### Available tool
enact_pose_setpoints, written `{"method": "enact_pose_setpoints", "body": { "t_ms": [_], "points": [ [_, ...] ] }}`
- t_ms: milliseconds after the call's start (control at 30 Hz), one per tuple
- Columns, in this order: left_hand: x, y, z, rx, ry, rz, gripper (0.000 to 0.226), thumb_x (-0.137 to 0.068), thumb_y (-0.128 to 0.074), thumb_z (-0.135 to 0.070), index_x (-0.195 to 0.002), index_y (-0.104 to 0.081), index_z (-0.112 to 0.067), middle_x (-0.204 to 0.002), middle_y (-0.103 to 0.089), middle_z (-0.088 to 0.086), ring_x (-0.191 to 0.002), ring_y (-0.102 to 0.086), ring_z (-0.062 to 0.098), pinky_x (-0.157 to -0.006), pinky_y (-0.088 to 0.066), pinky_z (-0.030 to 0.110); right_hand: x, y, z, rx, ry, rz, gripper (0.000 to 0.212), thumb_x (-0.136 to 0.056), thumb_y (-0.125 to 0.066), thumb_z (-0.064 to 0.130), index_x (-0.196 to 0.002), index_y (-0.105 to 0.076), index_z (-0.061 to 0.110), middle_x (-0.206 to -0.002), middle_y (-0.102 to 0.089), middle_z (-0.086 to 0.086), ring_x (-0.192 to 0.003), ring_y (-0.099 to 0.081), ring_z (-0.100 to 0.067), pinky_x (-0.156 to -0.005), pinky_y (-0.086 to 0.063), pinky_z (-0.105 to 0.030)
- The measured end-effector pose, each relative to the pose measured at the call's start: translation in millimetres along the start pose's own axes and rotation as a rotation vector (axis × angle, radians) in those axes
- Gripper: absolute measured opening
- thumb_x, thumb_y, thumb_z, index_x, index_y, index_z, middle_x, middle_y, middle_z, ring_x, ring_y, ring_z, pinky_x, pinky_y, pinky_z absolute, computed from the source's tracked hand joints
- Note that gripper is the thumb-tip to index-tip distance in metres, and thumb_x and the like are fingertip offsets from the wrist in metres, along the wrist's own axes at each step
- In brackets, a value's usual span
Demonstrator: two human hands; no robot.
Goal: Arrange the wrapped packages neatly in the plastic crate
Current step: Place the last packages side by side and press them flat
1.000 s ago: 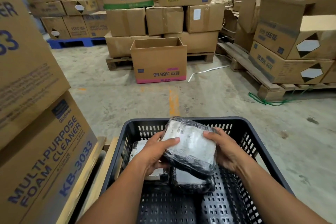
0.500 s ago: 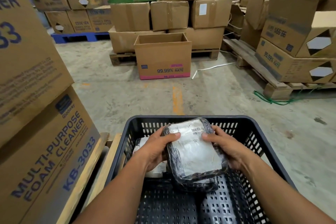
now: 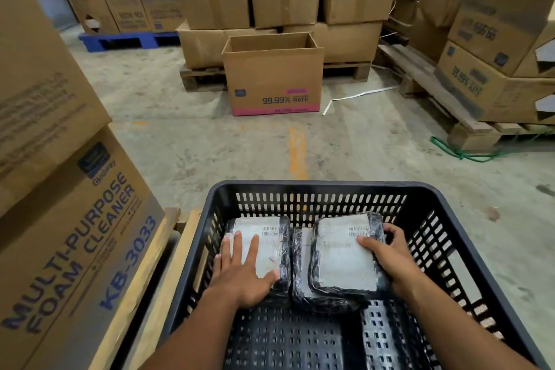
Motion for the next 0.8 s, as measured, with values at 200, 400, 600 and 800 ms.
{"method": "enact_pose_setpoints", "body": {
  "t_ms": [200,400,600,800],
  "points": [
    [-2,-8,4,-0.024,-0.002,-0.032,0.094,-0.086,-0.023,-0.081,-0.148,0.036,-0.041,-0.147,0.056,0.000,-0.136,0.051,0.026,-0.117,0.023,0.048,-13,-38,-24,0.120,0.007,0.093,0.073,-0.093,-0.072,0.018,-0.152,-0.033,0.033,-0.136,-0.062,-0.008,-0.101,-0.074,-0.028,-0.078,-0.065,-0.045],
    [-2,-7,3,-0.031,0.000,-0.029,0.094,-0.086,-0.023,-0.079,-0.148,0.036,-0.041,-0.148,0.057,0.001,-0.135,0.053,0.026,-0.112,0.028,0.045,-15,-56,-23,0.278,0.067,0.065,0.071,-0.093,-0.068,0.028,-0.151,-0.029,0.037,-0.138,-0.060,-0.006,-0.112,-0.067,-0.031,-0.102,-0.053,-0.058],
    [9,-2,1,-0.117,-0.058,-0.182,0.092,-0.085,-0.014,-0.083,-0.157,0.025,-0.038,-0.160,0.043,0.003,-0.144,0.044,0.026,-0.120,0.024,0.046,6,-62,-10,0.880,0.392,-0.165,0.076,-0.094,-0.053,0.054,-0.158,-0.015,0.038,-0.169,-0.014,-0.009,-0.151,-0.026,-0.038,-0.122,-0.023,-0.063],
    [2,9,0,-0.141,-0.133,-0.220,0.082,-0.090,-0.011,-0.081,-0.157,0.020,-0.044,-0.164,0.035,-0.001,-0.149,0.037,0.021,-0.121,0.021,0.045,14,-68,-15,1.224,0.604,-0.010,0.072,-0.092,-0.027,0.074,-0.158,-0.026,0.044,-0.173,-0.010,0.002,-0.158,0.011,-0.023,-0.126,-0.018,-0.053]
  ]
}}
Point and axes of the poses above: each hand's wrist, its own x-axis away from the middle knuckle, its own y-axis out of the back of the hand, z = x × y, the point moved 5 cm from there along -x, towards the middle knuckle
